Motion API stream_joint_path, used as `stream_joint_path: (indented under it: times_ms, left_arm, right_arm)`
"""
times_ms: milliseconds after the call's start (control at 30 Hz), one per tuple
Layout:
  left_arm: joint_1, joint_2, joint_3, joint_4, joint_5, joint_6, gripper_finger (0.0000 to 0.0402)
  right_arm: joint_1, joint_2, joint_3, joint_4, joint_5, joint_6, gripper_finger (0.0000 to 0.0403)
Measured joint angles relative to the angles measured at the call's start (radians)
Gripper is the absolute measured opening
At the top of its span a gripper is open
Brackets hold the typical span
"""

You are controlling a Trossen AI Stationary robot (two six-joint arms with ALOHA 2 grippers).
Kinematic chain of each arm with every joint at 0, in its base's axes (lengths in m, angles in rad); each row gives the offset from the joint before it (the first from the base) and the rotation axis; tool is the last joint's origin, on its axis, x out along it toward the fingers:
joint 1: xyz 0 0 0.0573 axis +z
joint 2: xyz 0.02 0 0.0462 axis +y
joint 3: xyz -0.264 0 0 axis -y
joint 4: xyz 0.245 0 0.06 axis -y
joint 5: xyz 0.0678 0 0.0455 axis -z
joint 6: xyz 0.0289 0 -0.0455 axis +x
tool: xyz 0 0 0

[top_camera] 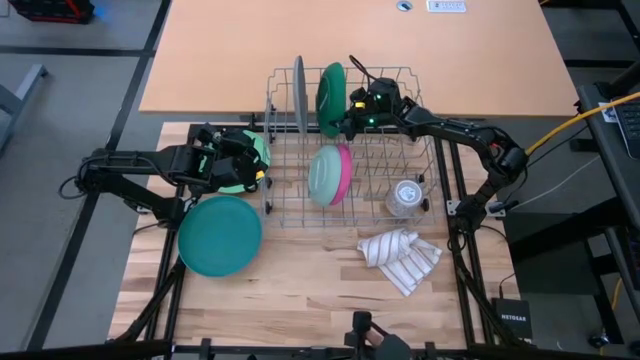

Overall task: Sort dishes
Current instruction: Put the dark green plate in the dish rack

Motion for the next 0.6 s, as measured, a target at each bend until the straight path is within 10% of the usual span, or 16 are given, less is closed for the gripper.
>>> stream_joint_path:
  times_ms: [600]
  left_arm:
    - [0.000,0.000,0.000,-0.003,0.000,0.000,0.0155]
  right_arm:
    - [0.081,0.000,0.000,0.027,0.050,0.007,0.0152]
